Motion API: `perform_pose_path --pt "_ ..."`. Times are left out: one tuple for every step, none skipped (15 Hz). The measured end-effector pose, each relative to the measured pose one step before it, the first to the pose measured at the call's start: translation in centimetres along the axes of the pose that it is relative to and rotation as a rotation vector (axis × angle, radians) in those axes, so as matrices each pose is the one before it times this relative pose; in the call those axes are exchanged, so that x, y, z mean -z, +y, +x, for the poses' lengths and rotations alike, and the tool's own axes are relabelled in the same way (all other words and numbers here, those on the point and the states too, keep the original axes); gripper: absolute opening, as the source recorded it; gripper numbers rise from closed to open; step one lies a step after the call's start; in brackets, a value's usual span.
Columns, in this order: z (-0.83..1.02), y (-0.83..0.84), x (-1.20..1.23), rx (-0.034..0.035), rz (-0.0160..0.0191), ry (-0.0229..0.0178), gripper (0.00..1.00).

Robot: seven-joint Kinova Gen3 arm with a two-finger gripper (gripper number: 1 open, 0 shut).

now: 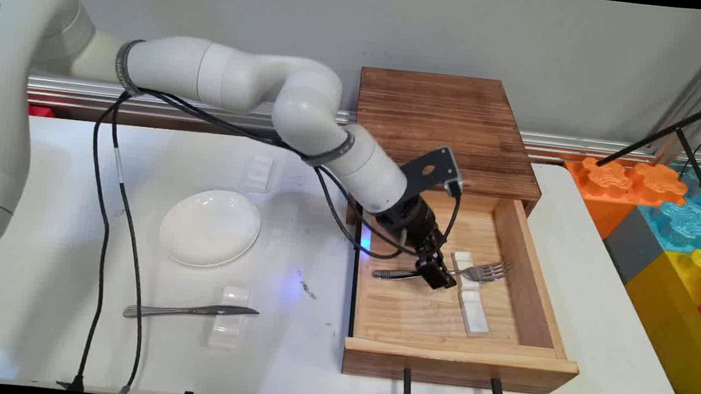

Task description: Pick up the knife from the right of the white plate

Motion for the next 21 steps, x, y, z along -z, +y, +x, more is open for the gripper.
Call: perform_pose_path --pt "0.261 -0.021 0.293 0.00244 -0.00069 0.00211 1.00" --pt "0.400 -0.016 0.471 0.00448 -0.00148 0.00266 1.00" --pt "0.304 0.016 0.368 0.00372 -0.00132 0.00193 1.00" --pt "0.527 0.057 0.682 0.00832 -0.00305 0.00202 1.00" --pt "0.473 0.089 0.624 0.00732 -0.00276 0.00159 1.00" --pt "0.579 0.121 0.822 0.00890 -0.00315 0.00387 1.00" --pt "0.562 0.144 0.845 0.00639 -0.00284 0.00493 1.00" --pt "0.446 0.103 0.794 0.00380 -0.00155 0.00597 1.00" --pt "0.443 0.142 1.012 0.00572 -0.00149 0.00602 1.00" --pt "0.301 0.142 0.917 0.00447 -0.00138 0.00500 1.00" --pt "0.267 0.197 1.142 0.00422 -0.00192 0.00558 1.00" --pt "0.104 0.129 0.664 0.00275 -0.00088 0.00217 1.00" --pt "0.087 0.215 1.041 0.00344 -0.00107 0.00339 1.00" --pt "-0.043 0.256 1.181 0.00439 -0.00100 -0.00019 1.00" --pt "-0.163 0.239 1.069 0.00328 -0.00066 -0.00202 1.00" --pt "-0.168 0.161 0.750 0.00167 0.00023 -0.00154 1.00" --pt "-0.369 0.266 1.170 0.00374 -0.00065 -0.00336 1.00" --pt "-0.475 0.294 1.313 0.00398 -0.00174 -0.00400 1.00" --pt "-0.543 0.326 1.293 0.00423 -0.00403 -0.00370 1.00" --pt "-0.647 0.331 1.309 0.00426 -0.00477 -0.00466 1.00" --pt "-0.590 0.269 1.087 0.00205 -0.00549 -0.00532 1.00"
